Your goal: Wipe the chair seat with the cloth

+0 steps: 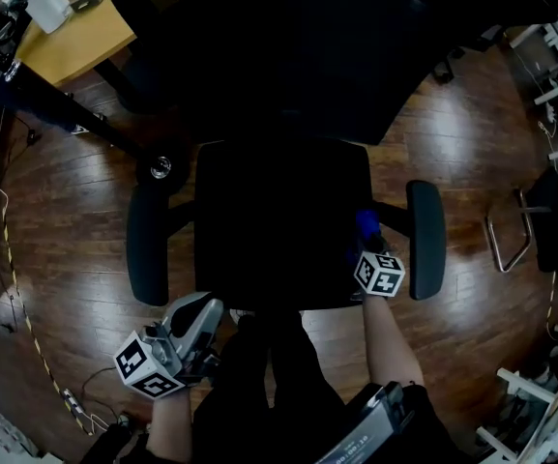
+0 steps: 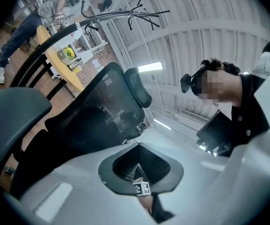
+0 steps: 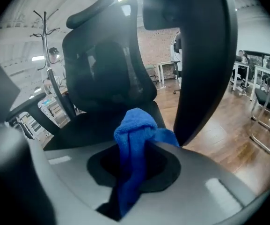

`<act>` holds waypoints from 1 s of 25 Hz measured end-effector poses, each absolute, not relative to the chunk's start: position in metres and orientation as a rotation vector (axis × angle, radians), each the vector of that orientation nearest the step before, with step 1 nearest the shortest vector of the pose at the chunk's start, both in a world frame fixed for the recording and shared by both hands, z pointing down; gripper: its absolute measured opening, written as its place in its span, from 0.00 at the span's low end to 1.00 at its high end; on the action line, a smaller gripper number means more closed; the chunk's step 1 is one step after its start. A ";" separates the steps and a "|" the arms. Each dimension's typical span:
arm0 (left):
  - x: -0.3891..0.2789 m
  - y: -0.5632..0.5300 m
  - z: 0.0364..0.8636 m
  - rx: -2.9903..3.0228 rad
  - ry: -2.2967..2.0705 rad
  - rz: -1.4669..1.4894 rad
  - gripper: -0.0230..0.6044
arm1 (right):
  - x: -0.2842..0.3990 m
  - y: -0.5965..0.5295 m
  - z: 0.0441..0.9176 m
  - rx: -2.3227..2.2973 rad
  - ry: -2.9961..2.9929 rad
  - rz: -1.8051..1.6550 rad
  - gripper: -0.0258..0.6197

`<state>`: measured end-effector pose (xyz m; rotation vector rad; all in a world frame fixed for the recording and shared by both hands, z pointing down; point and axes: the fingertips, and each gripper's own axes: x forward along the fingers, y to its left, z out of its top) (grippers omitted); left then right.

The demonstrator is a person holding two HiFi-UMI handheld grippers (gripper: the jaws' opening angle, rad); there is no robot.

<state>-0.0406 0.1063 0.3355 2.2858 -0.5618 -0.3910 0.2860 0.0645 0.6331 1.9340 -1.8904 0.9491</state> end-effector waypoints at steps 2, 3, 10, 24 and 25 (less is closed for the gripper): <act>-0.049 0.102 0.334 2.281 -0.590 -0.407 0.03 | 0.262 0.056 0.620 1.941 -1.954 0.921 0.13; -0.054 0.101 0.332 2.282 -0.603 -0.411 0.03 | 0.243 0.053 0.614 1.926 -1.992 0.919 0.13; -0.111 0.109 0.335 2.231 -0.811 -0.457 0.03 | 0.048 0.028 0.623 1.502 -2.260 1.030 0.13; -0.164 0.128 0.351 2.201 -0.945 -0.469 0.03 | -0.106 0.056 0.672 1.047 -2.323 0.951 0.13; -0.163 0.128 0.349 2.207 -0.936 -0.468 0.03 | -0.095 0.057 0.675 1.074 -2.301 0.941 0.13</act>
